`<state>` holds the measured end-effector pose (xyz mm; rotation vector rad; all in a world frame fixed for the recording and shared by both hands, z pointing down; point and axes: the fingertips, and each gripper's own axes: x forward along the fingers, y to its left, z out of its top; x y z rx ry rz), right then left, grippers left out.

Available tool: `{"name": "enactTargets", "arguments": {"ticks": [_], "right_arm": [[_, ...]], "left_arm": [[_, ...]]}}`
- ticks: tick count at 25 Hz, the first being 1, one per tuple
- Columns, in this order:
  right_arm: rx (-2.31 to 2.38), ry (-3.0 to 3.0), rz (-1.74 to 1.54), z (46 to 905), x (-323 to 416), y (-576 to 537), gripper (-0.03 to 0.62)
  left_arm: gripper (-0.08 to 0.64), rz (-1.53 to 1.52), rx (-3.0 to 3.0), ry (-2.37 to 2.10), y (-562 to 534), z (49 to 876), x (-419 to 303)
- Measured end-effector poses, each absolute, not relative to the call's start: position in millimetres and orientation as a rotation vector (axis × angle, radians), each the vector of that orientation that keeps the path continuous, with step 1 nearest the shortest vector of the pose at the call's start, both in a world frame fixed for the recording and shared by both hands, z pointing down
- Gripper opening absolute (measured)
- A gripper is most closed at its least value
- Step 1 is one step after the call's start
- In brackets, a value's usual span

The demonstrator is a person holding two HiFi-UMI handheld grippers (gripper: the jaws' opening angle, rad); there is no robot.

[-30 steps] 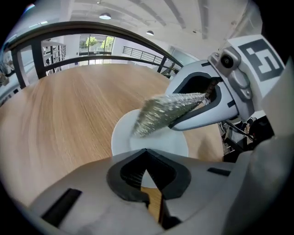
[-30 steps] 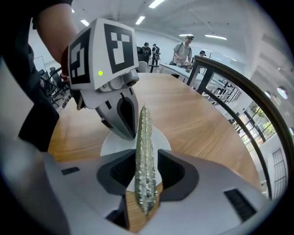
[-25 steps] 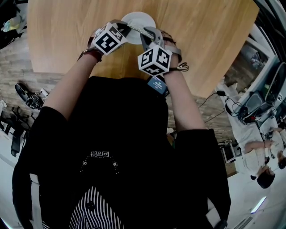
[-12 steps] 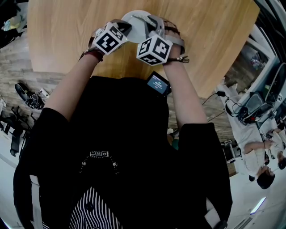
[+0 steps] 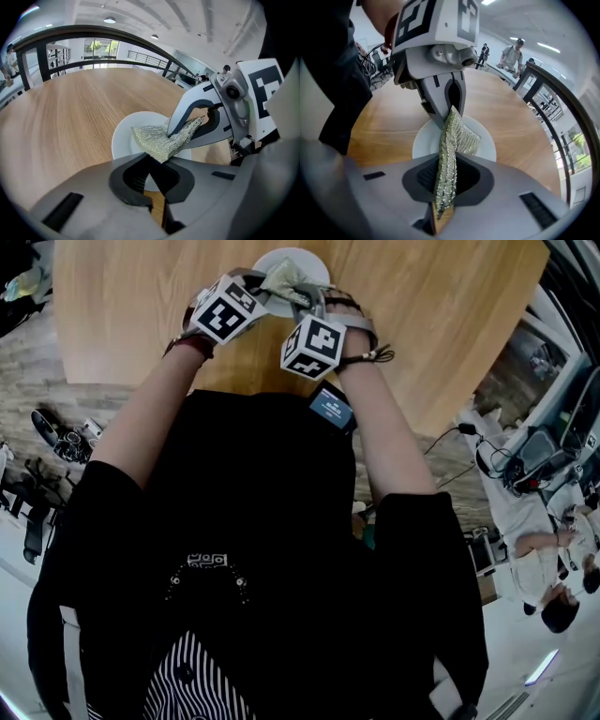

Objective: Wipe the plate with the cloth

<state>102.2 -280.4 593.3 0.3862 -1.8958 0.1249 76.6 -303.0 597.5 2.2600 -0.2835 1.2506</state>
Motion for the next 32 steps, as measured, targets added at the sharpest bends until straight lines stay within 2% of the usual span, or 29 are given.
{"name": "enactTargets", "arguments": {"ticks": [6,11,15,32], "right_arm": [[0.267,-1.951,0.249,587.8,94.6,-245.5,0.046],[0.299,-1.798,-0.113,595.4,122.5,-278.4,0.046],[0.389,-1.739,-0.17,597.8,131.6,-314.5,0.046],[0.374,-1.766,0.071,598.8,115.2,-278.9,0.046]], "left_arm": [[-0.002,1.262,2.245,-0.28,-302.5,598.4,69.8],[-0.002,1.268,2.27,-0.273,-305.2,598.9,70.0],[-0.002,1.252,2.265,-0.292,-304.4,596.8,73.0],[-0.002,1.252,2.268,-0.294,-303.7,597.7,71.7]]}}
